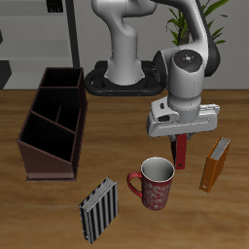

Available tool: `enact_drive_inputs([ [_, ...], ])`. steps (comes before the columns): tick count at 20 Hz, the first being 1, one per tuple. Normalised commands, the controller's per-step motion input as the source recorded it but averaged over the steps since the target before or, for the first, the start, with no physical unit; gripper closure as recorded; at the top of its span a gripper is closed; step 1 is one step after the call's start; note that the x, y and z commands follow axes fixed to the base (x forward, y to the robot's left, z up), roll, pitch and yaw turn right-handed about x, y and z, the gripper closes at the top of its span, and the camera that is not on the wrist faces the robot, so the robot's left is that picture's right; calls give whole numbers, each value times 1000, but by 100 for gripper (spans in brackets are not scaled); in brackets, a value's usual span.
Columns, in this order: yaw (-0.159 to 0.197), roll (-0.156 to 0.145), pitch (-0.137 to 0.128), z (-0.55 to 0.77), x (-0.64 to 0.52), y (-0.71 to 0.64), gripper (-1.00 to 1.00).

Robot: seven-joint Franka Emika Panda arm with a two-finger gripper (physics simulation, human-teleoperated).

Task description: Place the red book into the right desk caddy's front compartment

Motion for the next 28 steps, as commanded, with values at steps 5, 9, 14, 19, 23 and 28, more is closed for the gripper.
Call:
enact_drive_inputs([
  [5,71,-12,-44,346,-278,-271,100],
  [9,54,-24,-52,367,-252,-332,100],
  [14,95,-51,-70,409,-275,-482,100],
  [19,91,-63,-40,240,-143,-386,100],
  [23,54,-97,-40,331,-188,-597,100],
  [28,61,-79,-58,345,-220,-419,100],
])
